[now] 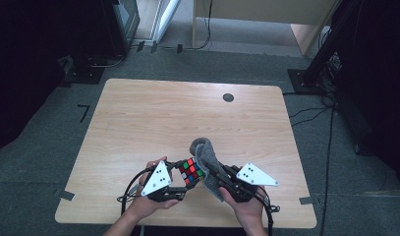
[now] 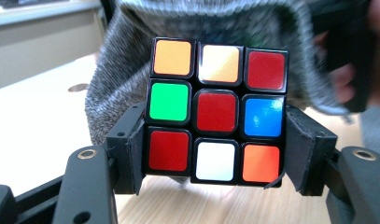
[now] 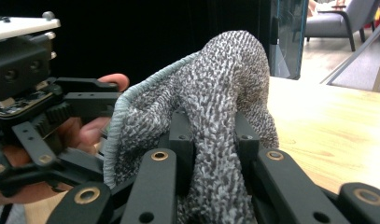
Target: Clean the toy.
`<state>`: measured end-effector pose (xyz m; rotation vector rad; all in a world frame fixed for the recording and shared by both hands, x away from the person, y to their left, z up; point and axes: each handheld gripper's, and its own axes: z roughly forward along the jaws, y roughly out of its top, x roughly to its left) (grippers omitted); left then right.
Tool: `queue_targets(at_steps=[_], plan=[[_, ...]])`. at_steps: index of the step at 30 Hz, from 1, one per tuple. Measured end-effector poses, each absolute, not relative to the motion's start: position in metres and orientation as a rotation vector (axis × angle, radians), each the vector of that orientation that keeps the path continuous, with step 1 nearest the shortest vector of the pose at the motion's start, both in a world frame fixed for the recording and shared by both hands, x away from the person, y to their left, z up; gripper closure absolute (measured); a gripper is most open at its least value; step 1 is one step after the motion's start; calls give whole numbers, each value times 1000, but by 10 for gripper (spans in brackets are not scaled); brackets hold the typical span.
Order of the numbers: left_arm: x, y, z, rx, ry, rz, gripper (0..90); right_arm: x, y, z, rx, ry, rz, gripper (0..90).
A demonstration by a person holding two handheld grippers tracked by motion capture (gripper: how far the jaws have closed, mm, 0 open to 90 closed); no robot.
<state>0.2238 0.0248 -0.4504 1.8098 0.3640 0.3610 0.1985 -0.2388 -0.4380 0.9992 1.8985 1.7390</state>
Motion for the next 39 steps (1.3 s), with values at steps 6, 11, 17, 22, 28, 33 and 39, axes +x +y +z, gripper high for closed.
queue_targets(at_steps=[6,11,17,22,28,33,39], plan=[[221,14,-456,1884,356,429,346,187,-222,-426,902,1951,1747,764],[222,20,-453,1836,373,400,347,193,-228,-432,940,1918,1738,764],[224,19,-454,1853,383,381,346,197,-235,-436,994,1911,1748,761],[224,16,-456,1864,386,385,347,184,-217,-427,868,1941,1750,759],[224,20,-451,1832,387,372,347,198,-240,-439,1029,1893,1732,763],[222,13,-456,1889,378,410,347,186,-223,-429,892,1937,1781,759],[225,23,-451,1821,390,373,346,197,-234,-436,973,1905,1742,761]])
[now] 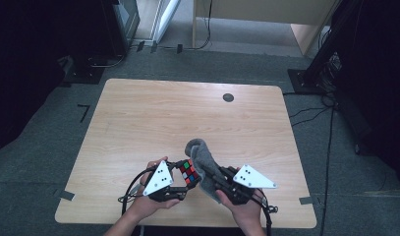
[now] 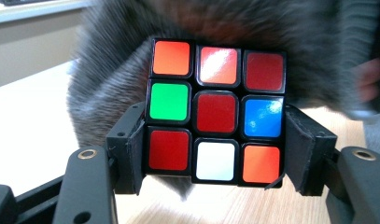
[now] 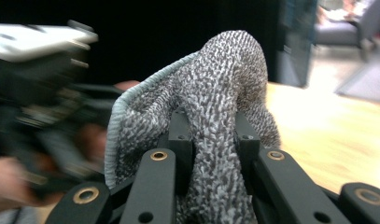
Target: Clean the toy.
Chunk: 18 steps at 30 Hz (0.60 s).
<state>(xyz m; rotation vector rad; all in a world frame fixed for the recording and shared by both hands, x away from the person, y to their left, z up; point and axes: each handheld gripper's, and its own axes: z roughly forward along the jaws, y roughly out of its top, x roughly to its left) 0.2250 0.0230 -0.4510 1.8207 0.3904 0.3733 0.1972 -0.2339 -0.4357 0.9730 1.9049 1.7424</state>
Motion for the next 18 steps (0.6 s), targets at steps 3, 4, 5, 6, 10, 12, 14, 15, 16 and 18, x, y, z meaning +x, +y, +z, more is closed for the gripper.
queue_targets(at_steps=[3,4,5,6,10,12,14,15,16,18], plan=[[229,31,-446,1738,420,307,347,210,-254,-442,1065,1914,1693,763],[231,34,-444,1701,435,272,347,215,-264,-446,1124,1889,1763,763],[232,37,-444,1675,447,246,346,218,-269,-449,1164,1881,1839,763],[234,39,-443,1650,458,216,347,219,-270,-451,1171,1888,1883,763],[240,48,-443,1598,476,141,346,217,-257,-451,1003,1979,2000,763],[242,51,-442,1575,484,115,346,215,-249,-452,905,2024,1973,764],[244,54,-441,1557,488,92,347,215,-244,-456,810,2072,1926,766],[245,55,-441,1554,491,88,346,215,-242,-459,766,2096,1904,766],[245,55,-441,1554,490,88,346,214,-239,-460,732,2125,1877,767],[246,56,-441,1560,492,89,346,213,-235,-460,692,2153,1803,767]])
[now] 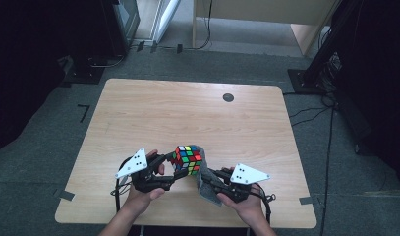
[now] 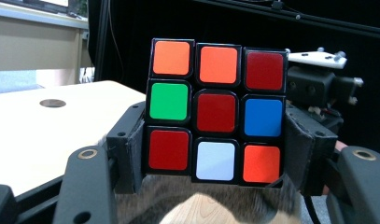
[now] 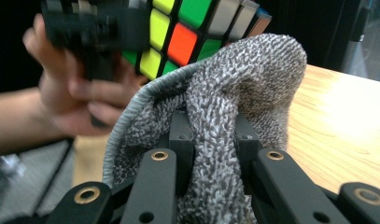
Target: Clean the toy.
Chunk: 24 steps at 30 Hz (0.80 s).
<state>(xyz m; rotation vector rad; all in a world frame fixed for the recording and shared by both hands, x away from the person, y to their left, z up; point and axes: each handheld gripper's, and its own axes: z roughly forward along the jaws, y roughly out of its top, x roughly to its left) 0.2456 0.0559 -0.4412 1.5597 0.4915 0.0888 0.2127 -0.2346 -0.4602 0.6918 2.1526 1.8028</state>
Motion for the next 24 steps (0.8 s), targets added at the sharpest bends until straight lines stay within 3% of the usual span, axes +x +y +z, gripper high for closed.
queue_targets(at_steps=[7,15,24], plan=[[243,51,-442,1589,474,90,346,211,-245,-449,727,2026,1863,769],[246,53,-443,1595,530,126,346,219,-234,-471,762,2179,1680,753],[250,48,-449,1653,609,162,346,232,-247,-483,908,2080,1527,530]])
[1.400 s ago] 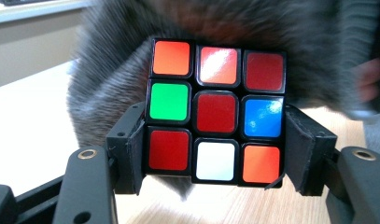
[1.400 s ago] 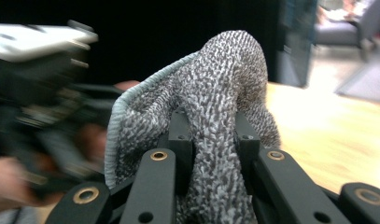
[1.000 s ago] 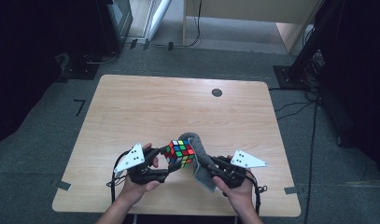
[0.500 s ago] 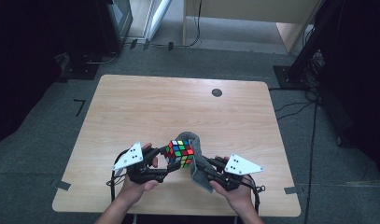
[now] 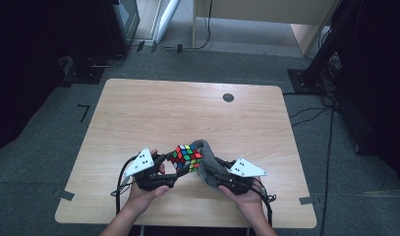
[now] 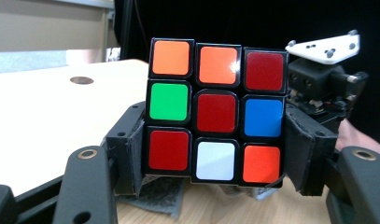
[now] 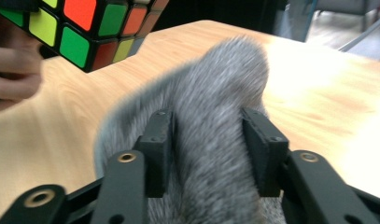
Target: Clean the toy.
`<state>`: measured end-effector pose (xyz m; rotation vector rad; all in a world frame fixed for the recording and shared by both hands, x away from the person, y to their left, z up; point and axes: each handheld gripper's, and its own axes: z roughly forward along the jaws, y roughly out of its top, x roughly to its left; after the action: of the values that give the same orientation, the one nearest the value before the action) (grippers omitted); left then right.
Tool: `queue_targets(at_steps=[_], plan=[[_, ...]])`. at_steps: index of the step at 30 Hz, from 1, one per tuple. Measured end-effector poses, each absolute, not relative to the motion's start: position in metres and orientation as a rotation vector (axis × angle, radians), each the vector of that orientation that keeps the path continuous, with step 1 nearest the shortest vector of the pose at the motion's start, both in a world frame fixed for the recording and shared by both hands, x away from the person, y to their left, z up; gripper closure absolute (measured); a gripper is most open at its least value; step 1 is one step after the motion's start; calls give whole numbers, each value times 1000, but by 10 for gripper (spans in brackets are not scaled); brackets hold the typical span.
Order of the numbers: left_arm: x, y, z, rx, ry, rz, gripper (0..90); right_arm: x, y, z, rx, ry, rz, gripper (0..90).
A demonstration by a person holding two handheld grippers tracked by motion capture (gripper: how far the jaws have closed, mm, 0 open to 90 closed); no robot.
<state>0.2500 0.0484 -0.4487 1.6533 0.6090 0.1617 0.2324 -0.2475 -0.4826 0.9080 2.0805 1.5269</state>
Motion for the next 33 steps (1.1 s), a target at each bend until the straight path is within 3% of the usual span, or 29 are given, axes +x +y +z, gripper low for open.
queue_targets(at_steps=[9,21,33], plan=[[257,49,-449,1677,662,94,345,213,-241,-456,646,1996,1590,372],[250,34,-433,1765,701,60,345,200,-215,-457,539,1958,1498,210],[250,21,-435,1828,728,-54,342,195,-201,-466,435,1934,1320,285]])
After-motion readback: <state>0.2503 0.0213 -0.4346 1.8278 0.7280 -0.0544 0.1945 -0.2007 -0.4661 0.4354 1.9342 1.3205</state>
